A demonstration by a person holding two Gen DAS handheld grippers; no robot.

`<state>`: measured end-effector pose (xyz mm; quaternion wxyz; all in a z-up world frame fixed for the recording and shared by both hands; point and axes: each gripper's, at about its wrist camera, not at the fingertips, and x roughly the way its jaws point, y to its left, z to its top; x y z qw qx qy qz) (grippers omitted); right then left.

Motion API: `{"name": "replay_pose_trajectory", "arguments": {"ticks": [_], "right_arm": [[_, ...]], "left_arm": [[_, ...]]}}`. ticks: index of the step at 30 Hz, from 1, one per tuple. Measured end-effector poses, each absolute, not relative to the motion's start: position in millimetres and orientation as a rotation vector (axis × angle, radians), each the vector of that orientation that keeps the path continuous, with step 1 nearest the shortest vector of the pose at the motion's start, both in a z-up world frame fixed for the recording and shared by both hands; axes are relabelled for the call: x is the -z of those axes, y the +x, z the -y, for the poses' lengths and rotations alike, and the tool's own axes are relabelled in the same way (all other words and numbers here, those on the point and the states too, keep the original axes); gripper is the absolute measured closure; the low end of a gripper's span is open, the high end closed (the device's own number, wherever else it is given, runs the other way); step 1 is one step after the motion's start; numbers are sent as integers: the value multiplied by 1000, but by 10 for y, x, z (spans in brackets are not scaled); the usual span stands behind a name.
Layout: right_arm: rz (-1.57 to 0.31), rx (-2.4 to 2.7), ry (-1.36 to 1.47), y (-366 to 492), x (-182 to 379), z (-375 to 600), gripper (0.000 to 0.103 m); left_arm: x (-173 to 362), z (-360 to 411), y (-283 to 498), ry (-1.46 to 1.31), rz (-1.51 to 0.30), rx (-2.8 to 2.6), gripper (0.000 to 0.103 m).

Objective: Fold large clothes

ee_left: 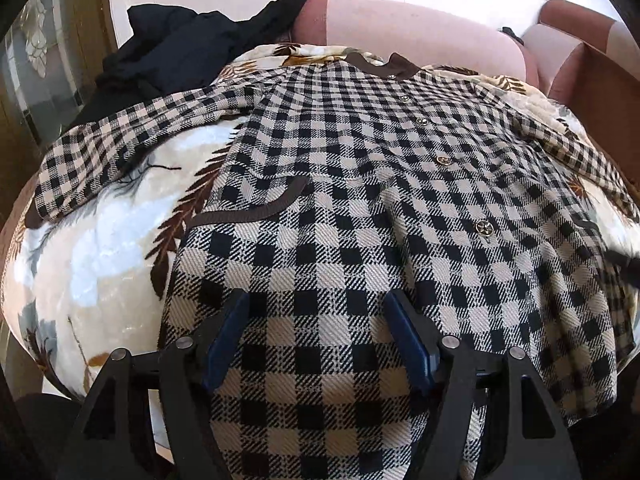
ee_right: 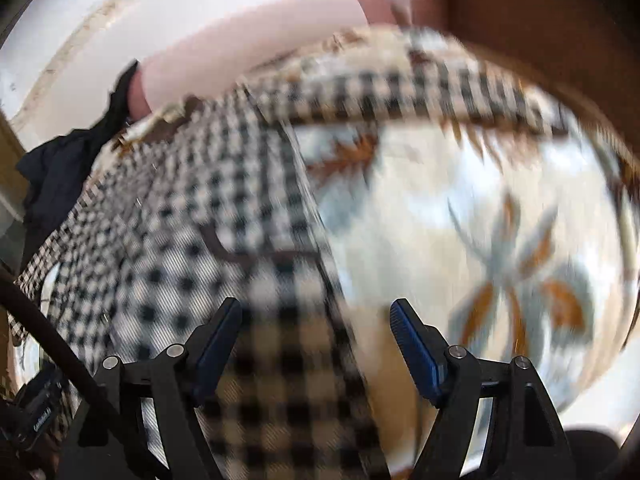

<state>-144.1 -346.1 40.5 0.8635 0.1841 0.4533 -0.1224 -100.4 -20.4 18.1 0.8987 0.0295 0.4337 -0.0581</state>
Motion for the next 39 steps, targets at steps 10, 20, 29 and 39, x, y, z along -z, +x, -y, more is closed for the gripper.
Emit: {"name": "replay_pose_trajectory", "arguments": {"ticks": [10,20,29,39], "right_arm": [[-982,239,265,-1668,-492,3395,95],[-888,406,165,-1998,-911,3402,91],[-1036,-489,553,-1672,-745,2291,70],[-1107,-252,277,-1462,-462,1890,59]], "left_arm": [[-188,214,-1021,40,-881,123,26],[-213,220,-986,-14,-876,106,26],[-523,-112,-1123,-131,-755,78,26],[-465,-389,-1103,-197,-786,53,26]]}}
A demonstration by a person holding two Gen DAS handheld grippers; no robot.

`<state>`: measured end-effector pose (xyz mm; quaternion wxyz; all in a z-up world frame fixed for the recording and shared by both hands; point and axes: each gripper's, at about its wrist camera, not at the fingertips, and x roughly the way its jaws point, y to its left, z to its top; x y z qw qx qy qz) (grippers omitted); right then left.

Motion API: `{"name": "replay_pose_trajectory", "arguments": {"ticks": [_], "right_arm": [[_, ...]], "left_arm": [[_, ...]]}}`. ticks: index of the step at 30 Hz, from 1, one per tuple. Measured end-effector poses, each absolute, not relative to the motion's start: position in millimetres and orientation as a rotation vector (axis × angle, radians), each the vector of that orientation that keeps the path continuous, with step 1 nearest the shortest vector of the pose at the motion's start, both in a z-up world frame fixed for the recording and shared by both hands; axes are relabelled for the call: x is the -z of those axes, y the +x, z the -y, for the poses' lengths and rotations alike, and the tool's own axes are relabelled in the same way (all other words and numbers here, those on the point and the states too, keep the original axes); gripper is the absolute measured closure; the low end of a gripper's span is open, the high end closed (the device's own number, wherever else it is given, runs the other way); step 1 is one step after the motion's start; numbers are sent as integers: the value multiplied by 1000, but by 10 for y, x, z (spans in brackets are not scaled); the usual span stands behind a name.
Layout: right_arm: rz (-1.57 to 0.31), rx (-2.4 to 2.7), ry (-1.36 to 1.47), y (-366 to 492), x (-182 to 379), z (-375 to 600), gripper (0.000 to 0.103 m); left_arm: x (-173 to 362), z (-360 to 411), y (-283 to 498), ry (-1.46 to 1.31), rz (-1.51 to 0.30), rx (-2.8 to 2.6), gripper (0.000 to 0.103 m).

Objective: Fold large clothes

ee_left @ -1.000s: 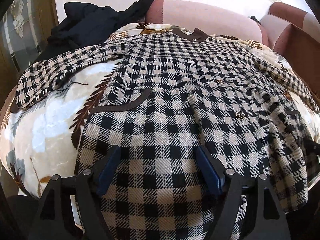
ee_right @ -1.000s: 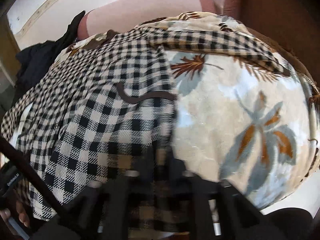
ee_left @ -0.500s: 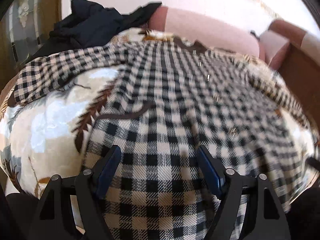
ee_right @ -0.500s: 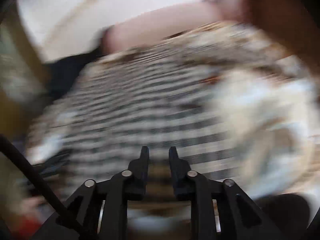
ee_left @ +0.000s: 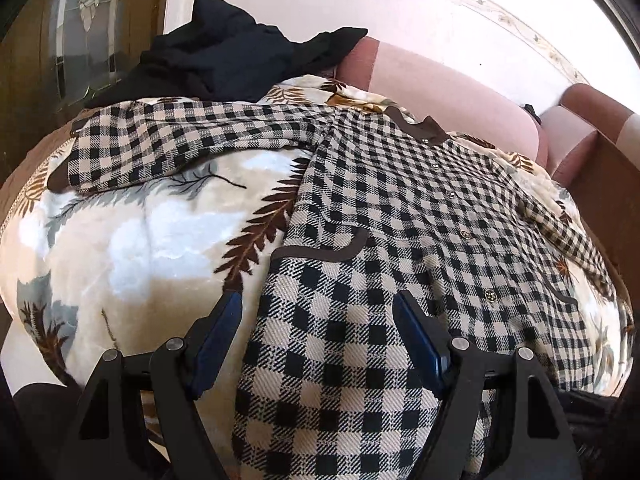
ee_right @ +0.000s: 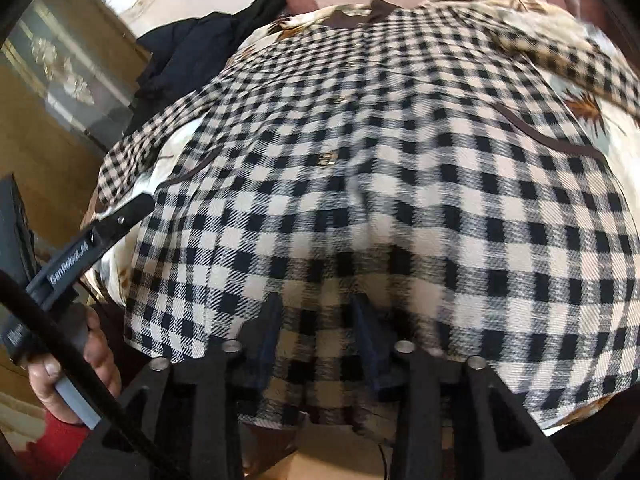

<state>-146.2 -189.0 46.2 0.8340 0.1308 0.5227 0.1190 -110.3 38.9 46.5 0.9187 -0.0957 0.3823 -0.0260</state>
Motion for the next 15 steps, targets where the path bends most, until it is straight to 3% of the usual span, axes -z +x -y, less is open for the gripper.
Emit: {"name": "replay_pose_trajectory", "arguments": {"ticks": [2,3,4,6,15], "right_arm": [[-1114,-312,275,-1382,-459,1808,60],[-1122,-358,291,-1375,-452,1732,68],[-1127,-379,292,-1341,-448,1709,82],[-1134,-402,269,-1325,-485,1645,94],[-1043,-135,158,-1458,-786,2197,94]], "left_arm": [[-465,-395,-1096,-207,-786,56,26],[-467,-392,-1093,-206,-783,56,26],[-471,-385,-1091,-203,-780,57,26],[-476,-376,-1093,-197,-776,55,26],[-415,-270,-1057,-160,-793,60,26]]}}
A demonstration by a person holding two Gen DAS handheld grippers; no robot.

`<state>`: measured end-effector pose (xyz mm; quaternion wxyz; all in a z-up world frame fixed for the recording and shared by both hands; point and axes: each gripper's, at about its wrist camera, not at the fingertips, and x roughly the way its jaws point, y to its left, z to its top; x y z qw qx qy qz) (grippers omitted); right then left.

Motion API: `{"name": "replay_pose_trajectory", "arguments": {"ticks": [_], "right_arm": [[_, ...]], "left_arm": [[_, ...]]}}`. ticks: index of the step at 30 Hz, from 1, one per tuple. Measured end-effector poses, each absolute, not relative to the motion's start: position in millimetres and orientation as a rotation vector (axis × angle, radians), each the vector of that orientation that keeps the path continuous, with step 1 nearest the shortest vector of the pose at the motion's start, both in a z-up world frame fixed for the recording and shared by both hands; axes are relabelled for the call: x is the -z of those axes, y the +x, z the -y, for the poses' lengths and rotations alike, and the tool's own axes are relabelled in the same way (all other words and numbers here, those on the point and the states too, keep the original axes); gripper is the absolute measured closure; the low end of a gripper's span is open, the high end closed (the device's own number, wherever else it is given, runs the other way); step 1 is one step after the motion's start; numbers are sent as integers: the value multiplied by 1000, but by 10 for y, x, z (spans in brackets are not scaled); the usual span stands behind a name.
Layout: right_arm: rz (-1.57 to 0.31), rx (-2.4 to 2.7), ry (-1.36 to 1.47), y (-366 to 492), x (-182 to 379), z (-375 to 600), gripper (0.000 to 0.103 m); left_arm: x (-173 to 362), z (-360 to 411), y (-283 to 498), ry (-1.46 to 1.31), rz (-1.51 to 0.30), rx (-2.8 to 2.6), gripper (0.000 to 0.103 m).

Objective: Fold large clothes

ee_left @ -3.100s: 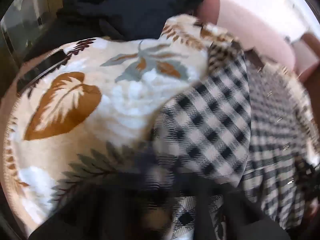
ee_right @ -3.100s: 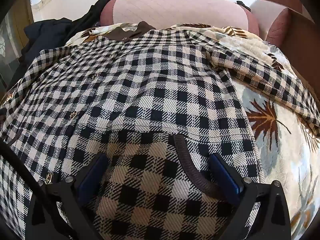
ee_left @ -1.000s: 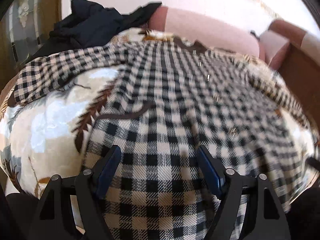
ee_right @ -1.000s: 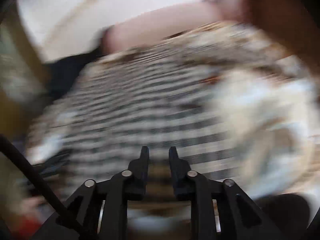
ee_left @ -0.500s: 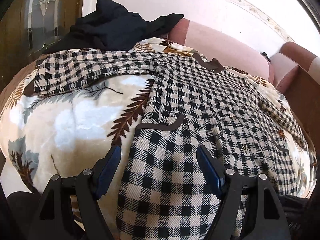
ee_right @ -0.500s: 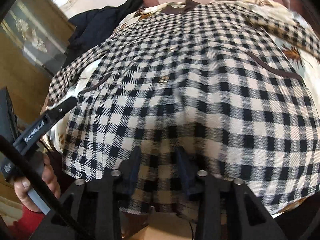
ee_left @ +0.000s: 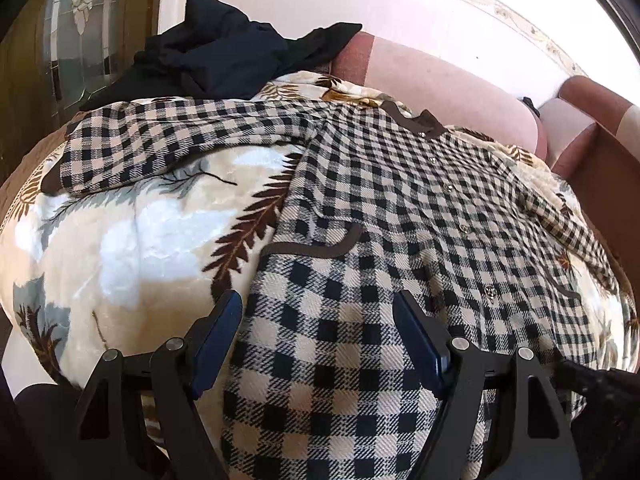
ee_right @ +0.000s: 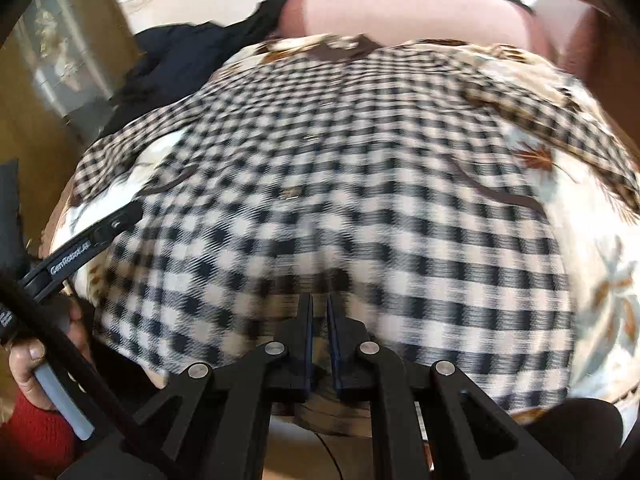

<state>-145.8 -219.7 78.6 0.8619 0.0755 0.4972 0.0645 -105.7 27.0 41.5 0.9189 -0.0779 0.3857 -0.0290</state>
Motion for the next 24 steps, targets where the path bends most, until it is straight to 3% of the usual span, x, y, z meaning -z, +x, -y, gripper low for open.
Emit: {"name": "replay_pose_trajectory", "arguments": {"ticks": [2,4,5,11,12,13,19,24], "right_arm": [[-1036,-183,237,-1479,-812,2260,94],[-1040,-255,280,-1491,-808,2223,73],[-1044,-276,283,-1487,-784,2187,70],[-1109,-284,240,-1318,-414,1890,69],[-1097,-287,233,-1337,-418,1871,78],[-1097,-317,226,-1333,-446,1835,100],[-989,-264,211,-1399,-864,2034,100],[-1008,-65,145,-1389,-815,2318,100]], "left_arm": [[-400,-217,-1044,-147,-793,60,26],[-389,-184,-1039,-140,-792,57,26],[-384,-164,-1038,-135,-790,57,26],[-365,-118,-1069,-96,-778,58,26],[-364,-122,-1068,-94,-778,57,26],[-362,-127,-1067,-95,-777,57,26],[-345,-142,-1048,-107,-782,57,26],[-327,-86,-1043,-86,-790,77,26]]}}
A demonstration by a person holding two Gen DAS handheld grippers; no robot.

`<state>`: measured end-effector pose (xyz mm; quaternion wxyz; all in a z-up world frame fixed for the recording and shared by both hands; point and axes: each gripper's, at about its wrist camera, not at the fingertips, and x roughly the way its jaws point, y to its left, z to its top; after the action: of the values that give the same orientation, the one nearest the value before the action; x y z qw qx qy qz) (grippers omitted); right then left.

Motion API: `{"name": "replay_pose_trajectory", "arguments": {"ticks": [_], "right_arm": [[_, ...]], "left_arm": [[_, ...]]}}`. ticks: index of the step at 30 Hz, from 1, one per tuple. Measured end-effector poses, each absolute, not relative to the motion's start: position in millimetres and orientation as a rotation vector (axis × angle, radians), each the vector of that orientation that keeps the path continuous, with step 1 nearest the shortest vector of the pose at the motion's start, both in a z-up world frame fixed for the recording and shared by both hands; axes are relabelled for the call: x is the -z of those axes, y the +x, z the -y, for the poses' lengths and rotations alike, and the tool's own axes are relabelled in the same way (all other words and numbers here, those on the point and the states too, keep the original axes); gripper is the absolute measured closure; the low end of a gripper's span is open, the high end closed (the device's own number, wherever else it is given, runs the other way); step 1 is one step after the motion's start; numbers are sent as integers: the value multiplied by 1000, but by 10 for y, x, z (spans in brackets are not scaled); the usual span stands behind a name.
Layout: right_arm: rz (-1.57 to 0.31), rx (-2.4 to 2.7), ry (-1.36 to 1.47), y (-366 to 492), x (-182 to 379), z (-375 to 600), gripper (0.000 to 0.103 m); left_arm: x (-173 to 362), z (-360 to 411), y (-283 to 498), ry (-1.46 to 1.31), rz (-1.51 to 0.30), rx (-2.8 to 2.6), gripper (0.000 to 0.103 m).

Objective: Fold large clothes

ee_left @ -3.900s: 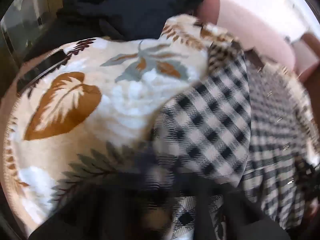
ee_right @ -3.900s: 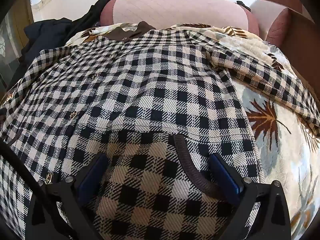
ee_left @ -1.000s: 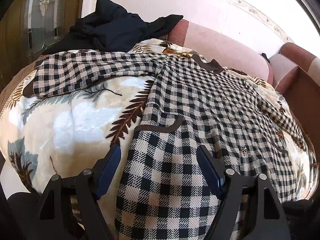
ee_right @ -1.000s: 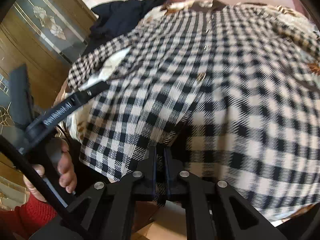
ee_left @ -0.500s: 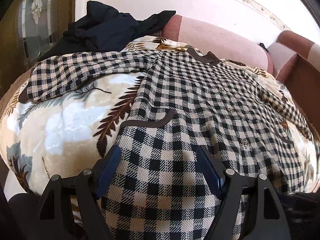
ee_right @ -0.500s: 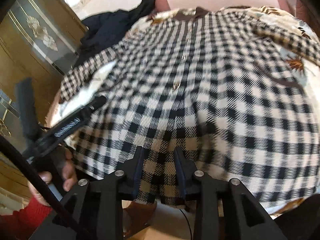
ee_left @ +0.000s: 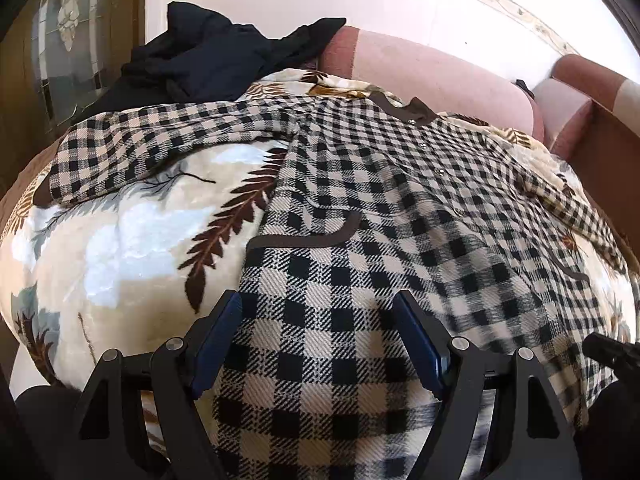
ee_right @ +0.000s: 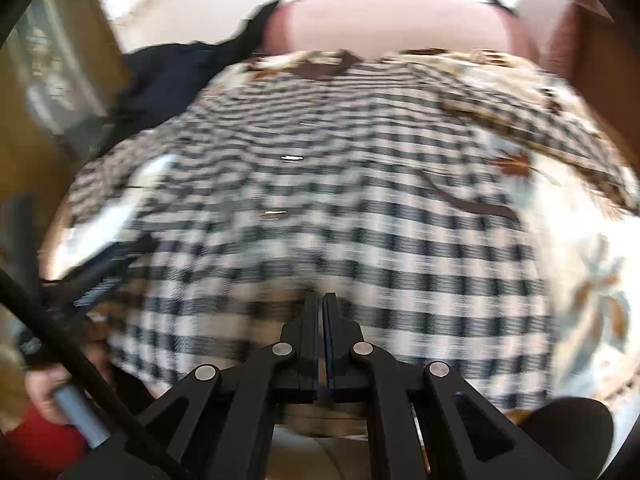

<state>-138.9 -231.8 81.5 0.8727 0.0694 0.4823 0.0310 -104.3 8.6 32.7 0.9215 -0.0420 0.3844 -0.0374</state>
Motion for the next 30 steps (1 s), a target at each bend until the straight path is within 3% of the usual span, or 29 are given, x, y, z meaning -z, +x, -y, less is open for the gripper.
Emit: {"name": "replay_pose_trajectory", "arguments": {"ticks": [7,14,21,23,25,27,28,30], "right_arm": [[-917,-175,297,-1401,-958,2338,99],[-1122,-232,286,-1325,-392,2070,99],[-1067,-212,223,-1539,-474,2056,97],[-994,-167,203,-1611,-629,2106,88],[-907,-108,178,-1663,-787,2189,64],[-772,1,120,-1752,-975,2250,46],[-711,43,101,-1794,-1042,2268,41],[-660,91,88,-1812,-1065,2315,41]], "left_arm": [[-308,-36,-1051,-50,-791,72,26],[-248,-256,-1037,-66,-838,-40,26],[-237,-322,-1108,-100,-833,-56,26],[-269,-244,-1161,-65,-811,-48,26],[-302,-172,-1211,-40,-795,-38,26],[-313,-113,-1267,-34,-794,-15,26],[-307,-82,-1282,-28,-801,-4,26],[-267,-10,-1308,-4,-821,18,26]]}}
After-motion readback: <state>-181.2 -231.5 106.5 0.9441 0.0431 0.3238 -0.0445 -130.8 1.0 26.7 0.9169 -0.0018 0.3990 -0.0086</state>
